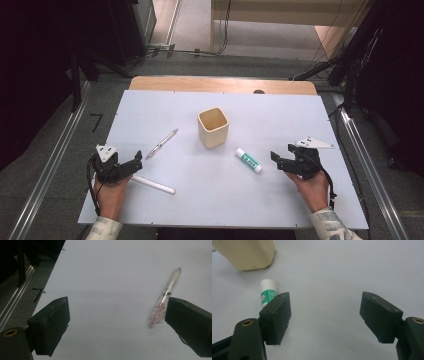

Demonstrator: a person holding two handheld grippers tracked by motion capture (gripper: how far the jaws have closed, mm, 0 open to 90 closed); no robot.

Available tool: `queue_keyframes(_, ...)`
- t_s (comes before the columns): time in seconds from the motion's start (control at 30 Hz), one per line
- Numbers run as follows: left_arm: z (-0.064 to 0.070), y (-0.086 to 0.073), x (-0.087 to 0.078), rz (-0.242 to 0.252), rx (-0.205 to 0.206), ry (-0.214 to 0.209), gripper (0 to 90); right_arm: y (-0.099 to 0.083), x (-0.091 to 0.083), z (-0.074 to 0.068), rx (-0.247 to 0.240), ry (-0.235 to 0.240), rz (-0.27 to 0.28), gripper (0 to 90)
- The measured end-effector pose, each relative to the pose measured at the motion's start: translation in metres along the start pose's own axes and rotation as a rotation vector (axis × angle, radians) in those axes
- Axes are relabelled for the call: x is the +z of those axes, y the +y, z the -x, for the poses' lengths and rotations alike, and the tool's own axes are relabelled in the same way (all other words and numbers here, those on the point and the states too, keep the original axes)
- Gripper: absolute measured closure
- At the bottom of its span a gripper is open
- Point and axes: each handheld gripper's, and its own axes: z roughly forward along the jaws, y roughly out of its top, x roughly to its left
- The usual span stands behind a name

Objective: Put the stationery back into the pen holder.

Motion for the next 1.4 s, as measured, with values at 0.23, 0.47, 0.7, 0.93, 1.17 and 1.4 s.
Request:
queue_keyframes(0.23,0.008,0.002,0.009,-0.033,0.045,-0.022,6.9,-0.004,0.000,0.002,0.006,-0.006,-0.003,23.4)
queue_keyframes(0.47,0.016,0.004,0.017,-0.052,0.098,-0.026,7.5,-0.005,0.001,0.007,0.020,-0.004,-0.006,23.5)
queue_keyframes(0.7,0.019,0.009,0.024,-0.059,0.119,-0.054,12.2,-0.005,0.003,0.009,0.034,0.001,-0.015,23.5)
queue_keyframes(0.93,0.019,0.013,0.029,-0.059,0.118,-0.088,15.9,-0.005,0.006,0.007,0.032,0.008,-0.020,23.5)
queue_keyframes(1.17,0.024,0.023,0.028,-0.063,0.135,-0.109,17.9,-0.005,0.006,0.006,0.031,0.008,-0.020,23.5)
queue_keyframes(1.4,0.033,0.030,0.035,-0.064,0.149,-0.138,20.4,-0.005,0.005,0.007,0.029,0.010,-0.019,23.5)
